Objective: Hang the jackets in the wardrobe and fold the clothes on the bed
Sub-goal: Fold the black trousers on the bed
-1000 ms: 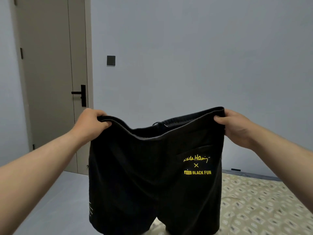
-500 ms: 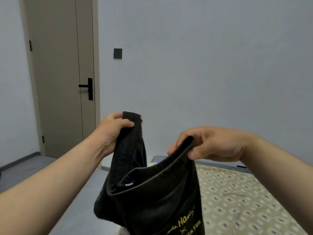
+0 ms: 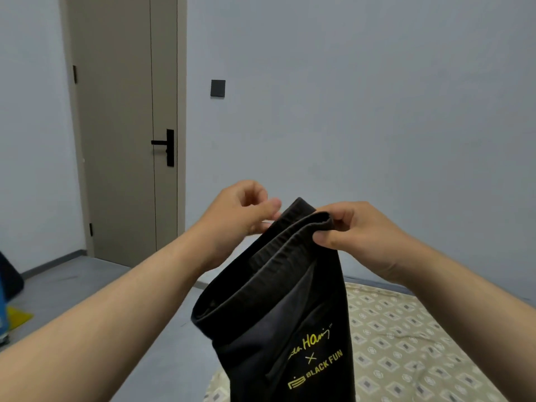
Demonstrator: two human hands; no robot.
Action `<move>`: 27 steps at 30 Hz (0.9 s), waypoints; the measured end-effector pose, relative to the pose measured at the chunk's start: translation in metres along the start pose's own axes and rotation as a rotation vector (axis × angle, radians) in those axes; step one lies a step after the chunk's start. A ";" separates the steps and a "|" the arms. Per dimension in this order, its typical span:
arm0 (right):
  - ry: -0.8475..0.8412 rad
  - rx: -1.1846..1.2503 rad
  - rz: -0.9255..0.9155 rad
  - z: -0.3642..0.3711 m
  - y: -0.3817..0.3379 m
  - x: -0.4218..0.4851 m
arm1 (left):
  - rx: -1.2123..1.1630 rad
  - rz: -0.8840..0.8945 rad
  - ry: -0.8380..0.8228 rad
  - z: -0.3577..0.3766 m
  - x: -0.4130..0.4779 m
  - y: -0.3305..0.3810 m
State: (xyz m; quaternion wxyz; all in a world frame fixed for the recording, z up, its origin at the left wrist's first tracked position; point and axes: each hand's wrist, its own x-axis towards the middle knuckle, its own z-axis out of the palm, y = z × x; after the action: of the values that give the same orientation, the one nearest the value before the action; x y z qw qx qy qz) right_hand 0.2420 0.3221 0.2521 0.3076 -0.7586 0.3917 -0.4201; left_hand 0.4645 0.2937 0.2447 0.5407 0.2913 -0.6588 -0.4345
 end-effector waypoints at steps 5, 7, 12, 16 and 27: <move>0.062 0.141 0.008 -0.014 0.013 -0.002 | 0.197 -0.014 -0.142 -0.026 -0.040 -0.023; 0.051 0.224 0.013 -0.018 0.018 -0.003 | 0.225 -0.063 -0.168 -0.030 -0.054 -0.037; 0.018 0.349 0.023 -0.023 0.026 -0.007 | 0.284 -0.108 -0.148 -0.026 -0.063 -0.051; 0.026 0.344 0.040 -0.025 0.028 -0.010 | 0.363 -0.122 -0.208 -0.029 -0.059 -0.053; 0.079 0.411 0.040 -0.019 0.032 -0.012 | 0.382 -0.297 -0.443 -0.027 -0.061 -0.057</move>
State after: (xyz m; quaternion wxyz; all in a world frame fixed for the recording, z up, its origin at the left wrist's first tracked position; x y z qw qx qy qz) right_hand 0.2106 0.3134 0.2304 0.4485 -0.6547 0.3247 -0.5145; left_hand 0.5002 0.3132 0.1666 0.2503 0.3787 -0.7804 -0.4300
